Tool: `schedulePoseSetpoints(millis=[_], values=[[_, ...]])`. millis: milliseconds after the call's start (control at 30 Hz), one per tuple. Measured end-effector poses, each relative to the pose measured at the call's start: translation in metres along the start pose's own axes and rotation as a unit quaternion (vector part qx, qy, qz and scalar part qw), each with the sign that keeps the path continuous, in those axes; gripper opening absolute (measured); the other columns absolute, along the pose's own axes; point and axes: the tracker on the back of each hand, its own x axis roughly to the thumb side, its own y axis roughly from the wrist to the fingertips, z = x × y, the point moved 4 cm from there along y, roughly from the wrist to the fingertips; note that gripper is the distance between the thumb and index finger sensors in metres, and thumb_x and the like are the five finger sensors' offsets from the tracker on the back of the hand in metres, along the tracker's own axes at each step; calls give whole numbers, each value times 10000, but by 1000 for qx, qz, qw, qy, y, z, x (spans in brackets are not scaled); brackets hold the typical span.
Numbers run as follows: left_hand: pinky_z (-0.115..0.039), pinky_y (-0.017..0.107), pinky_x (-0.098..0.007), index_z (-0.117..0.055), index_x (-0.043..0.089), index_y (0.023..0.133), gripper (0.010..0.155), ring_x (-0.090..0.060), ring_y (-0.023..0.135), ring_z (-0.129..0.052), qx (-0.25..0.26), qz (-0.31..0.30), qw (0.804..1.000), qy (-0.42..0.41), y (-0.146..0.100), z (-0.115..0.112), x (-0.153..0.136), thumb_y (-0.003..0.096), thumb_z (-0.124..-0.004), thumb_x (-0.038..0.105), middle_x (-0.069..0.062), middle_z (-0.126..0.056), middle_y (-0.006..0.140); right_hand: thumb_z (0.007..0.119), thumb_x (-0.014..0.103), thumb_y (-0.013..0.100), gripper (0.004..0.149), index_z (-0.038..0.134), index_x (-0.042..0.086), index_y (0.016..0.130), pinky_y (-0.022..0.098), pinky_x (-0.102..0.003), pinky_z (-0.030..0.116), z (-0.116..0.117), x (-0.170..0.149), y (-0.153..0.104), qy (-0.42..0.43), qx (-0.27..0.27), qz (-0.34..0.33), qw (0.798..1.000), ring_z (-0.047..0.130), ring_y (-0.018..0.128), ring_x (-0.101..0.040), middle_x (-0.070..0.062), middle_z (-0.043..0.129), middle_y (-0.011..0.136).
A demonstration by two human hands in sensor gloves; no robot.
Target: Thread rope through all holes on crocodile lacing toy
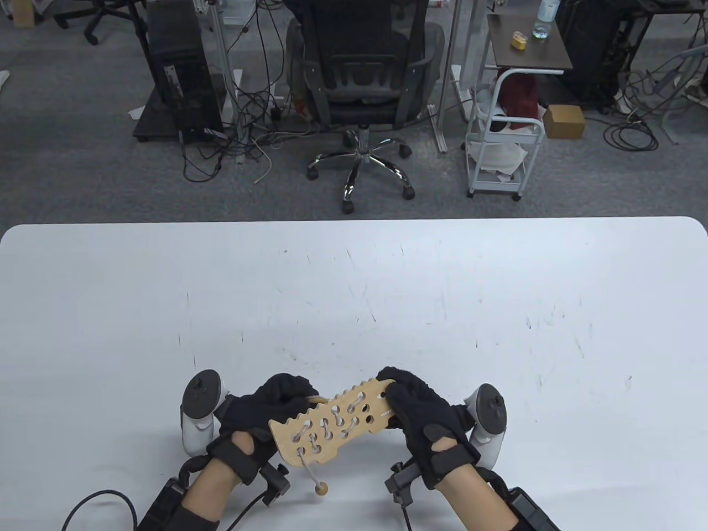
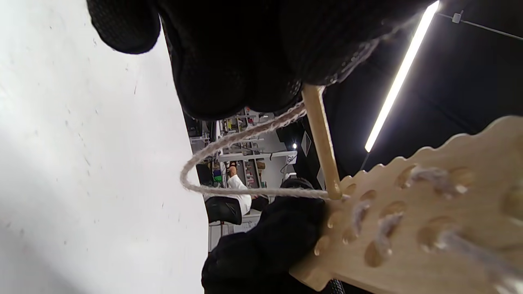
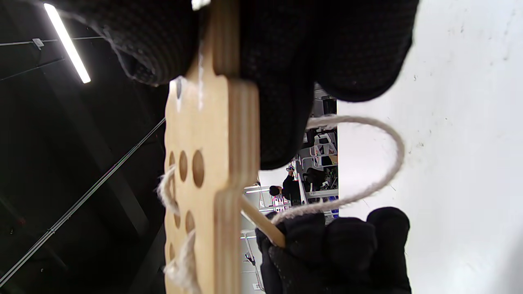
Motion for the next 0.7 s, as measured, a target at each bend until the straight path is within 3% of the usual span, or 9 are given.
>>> schedulePoseSetpoints(millis=[400,700], values=[[-692,701,-540,-758,302,829,425,-205,696,-995,-44,12,998,-38,1,-20,-2,414,-843,327,64,-939,801,803,356,461,478,754,127,878,421,-408,845,9,1,-3,4,14,-10,1000,1090,471,-200,-36,998,691],[-689,703,-521,-881,357,800,402,-203,714,-989,-5,19,1000,9,-1,-15,-1,399,-916,360,59,-952,810,806,357,457,479,760,127,875,419,-405,849,9,1,-2,9,12,-16,1000,1093,470,-196,-31,1003,689]])
